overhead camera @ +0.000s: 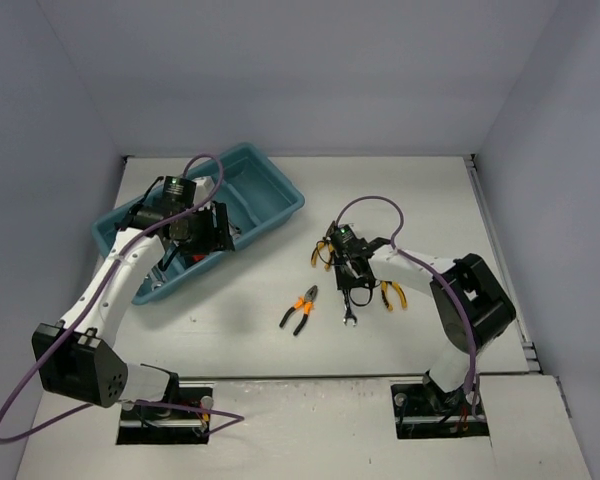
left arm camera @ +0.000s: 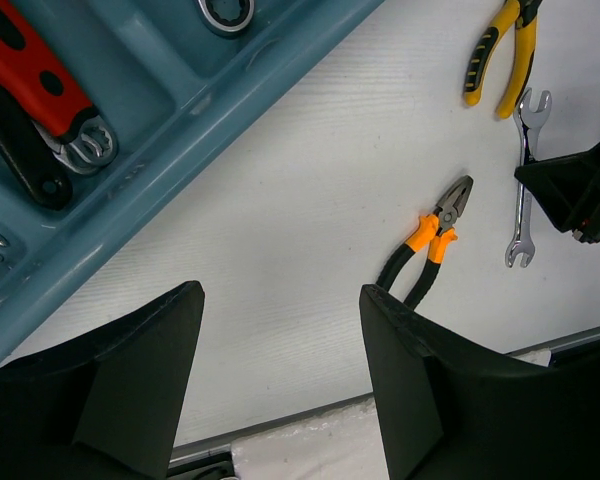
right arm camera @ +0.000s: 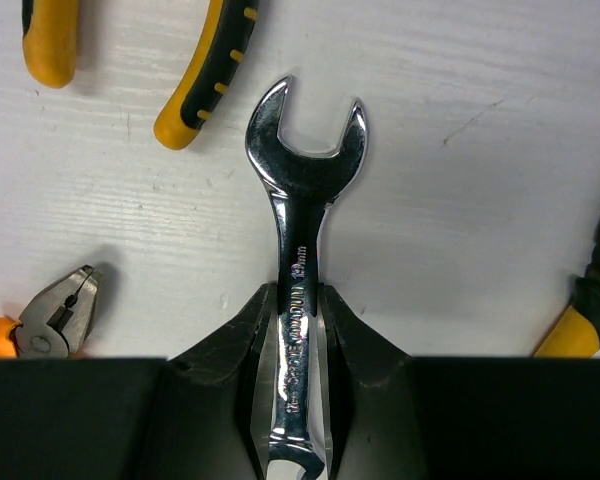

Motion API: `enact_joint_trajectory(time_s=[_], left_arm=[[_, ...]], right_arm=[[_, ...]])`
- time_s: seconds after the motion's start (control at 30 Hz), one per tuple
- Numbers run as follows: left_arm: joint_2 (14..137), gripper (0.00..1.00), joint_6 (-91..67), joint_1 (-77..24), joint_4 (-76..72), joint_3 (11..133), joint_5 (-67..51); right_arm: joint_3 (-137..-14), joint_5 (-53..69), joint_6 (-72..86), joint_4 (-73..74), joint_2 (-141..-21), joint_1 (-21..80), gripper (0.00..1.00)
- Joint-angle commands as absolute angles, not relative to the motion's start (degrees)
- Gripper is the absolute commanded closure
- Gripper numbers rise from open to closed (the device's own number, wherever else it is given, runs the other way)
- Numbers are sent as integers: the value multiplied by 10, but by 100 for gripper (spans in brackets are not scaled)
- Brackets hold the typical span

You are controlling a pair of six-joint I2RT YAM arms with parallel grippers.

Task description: Sort the tools into containers

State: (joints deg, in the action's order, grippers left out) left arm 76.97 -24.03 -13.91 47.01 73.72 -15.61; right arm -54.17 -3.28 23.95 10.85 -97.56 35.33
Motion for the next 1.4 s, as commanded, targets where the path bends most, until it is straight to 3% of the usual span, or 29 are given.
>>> enact_joint_trajectory(time_s=[0.0,0.5,0.57,0.6,0.67,0.93,1.37], left_arm=[[770,39,-235,-150,454,771,-164],[780,39,-239,-163,454,775,-163],[781,39,-240,-164,454,775,-164],[781,39,-241,-165,453,775,-164],[780,39,-244,-168,452,775,-164],[780,39,-273,-192,422,770,-190],[803,39,-395,-244,182,668,-257]], right_arm=[[-501,19,267,201,-997,361,88],[-542,-10,291,247,-1045,363,78],[-549,-10,285,247,-1055,363,84],[-556,-8,283,246,-1059,363,97],[-562,-6,276,246,-1067,362,100],[-595,-32,246,244,-1009,366,100],[-614,-11,194,216,-903,369,100]])
